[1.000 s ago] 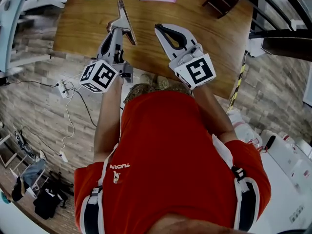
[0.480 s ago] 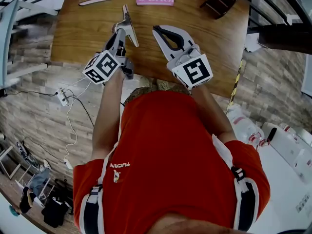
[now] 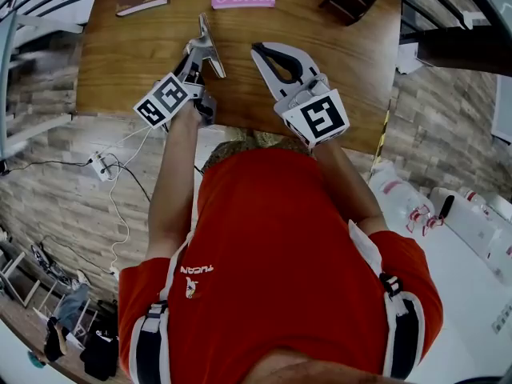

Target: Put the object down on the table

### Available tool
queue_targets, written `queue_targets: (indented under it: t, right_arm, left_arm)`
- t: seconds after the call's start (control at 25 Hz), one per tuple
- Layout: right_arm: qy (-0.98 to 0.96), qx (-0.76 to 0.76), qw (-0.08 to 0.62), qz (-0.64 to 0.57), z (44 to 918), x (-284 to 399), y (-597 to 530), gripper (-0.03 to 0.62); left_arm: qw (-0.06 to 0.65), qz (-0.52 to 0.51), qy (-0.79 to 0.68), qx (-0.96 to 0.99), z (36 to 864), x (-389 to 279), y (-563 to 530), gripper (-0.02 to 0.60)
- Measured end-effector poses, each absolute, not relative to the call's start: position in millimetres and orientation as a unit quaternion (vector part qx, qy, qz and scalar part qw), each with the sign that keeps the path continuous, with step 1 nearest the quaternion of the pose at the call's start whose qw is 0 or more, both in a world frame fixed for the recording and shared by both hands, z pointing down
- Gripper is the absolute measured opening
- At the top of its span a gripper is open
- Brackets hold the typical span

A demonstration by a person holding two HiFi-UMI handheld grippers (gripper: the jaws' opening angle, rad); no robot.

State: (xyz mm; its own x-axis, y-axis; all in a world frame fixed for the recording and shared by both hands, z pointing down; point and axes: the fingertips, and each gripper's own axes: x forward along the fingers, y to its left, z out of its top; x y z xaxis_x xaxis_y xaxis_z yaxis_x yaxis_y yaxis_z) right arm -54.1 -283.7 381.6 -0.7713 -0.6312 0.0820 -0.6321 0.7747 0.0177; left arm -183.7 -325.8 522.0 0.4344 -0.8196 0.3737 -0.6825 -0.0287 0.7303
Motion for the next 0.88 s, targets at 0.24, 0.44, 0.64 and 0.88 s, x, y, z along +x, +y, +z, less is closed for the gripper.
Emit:
queue_targets:
  t: [0.24, 0.44, 0.64, 0.88]
  right_arm:
    - [-0.937, 0.344, 0.052, 0.005, 383, -50, -285, 0.025]
    - [-0.935, 0.351, 0.057, 0.007, 386, -43, -285, 0.025]
    - [-0.933, 0.356, 0.056, 0.006, 385, -40, -284, 0.025]
    - [-0.931, 0.360, 0.056, 0.009, 386, -37, -282, 0.025]
  left_arm:
    - [0.486, -0.067, -0.524, 0.697, 538, -185, -332, 0.010]
    - [0.502, -0.053, -0.521, 0.688, 550, -182, -333, 0.011]
    - [0.508, -0.053, -0.529, 0.678, 558, -184, -332, 0.012]
    - [0.504, -0.047, -0.532, 0.679, 558, -187, -331, 0.018]
